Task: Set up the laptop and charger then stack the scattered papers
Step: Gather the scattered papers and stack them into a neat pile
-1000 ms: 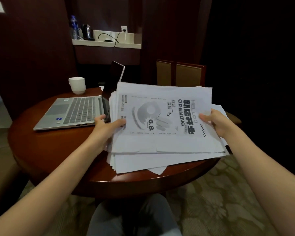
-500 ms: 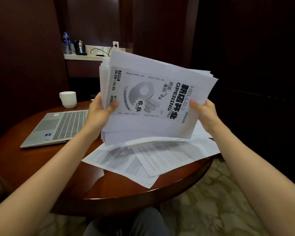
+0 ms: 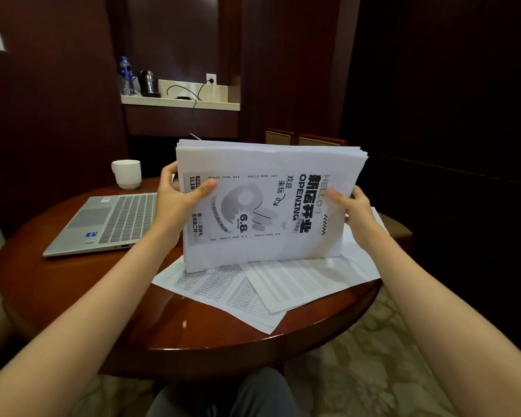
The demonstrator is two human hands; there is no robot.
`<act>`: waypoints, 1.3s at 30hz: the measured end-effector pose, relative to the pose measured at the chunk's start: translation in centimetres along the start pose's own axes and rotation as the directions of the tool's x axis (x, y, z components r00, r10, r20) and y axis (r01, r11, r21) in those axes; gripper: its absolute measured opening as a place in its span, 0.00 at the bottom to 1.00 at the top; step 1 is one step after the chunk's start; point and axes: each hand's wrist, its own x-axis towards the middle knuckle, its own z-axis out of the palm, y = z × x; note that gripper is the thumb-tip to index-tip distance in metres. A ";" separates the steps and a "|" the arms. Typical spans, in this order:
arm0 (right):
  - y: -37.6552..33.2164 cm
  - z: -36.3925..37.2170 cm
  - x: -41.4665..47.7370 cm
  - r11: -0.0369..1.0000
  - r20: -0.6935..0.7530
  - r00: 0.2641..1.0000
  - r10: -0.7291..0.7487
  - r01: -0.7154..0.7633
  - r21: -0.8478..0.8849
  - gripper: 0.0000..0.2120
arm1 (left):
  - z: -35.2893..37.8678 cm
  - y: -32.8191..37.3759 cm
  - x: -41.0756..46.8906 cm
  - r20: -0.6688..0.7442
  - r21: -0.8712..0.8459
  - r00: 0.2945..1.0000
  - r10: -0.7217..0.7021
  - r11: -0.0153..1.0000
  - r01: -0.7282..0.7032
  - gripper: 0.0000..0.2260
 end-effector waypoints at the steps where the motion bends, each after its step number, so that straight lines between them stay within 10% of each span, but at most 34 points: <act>1: 0.2 0.1 0.0 1.000 -0.004 1.000 0.004 -0.004 -0.010 0.21 | 0.1 -0.2 0.0 0.021 0.024 1.000 -0.018 1.000 0.018 0.23; 26: 0.7 1.7 -0.5 0.988 0.171 0.978 0.124 -0.105 -0.112 0.23 | -2.1 -2.4 -0.2 0.106 0.035 0.979 -0.175 0.984 0.172 0.11; 32: -1.1 1.8 0.1 0.993 0.106 0.989 0.099 -0.090 -0.082 0.07 | -1.9 -1.0 0.6 0.090 0.015 0.969 -0.231 0.973 0.231 0.10; 39: -0.9 0.7 -0.5 0.822 0.133 0.855 0.501 -0.423 -0.381 0.17 | -3.3 -0.7 -0.7 0.136 0.330 0.866 -0.482 0.846 0.419 0.08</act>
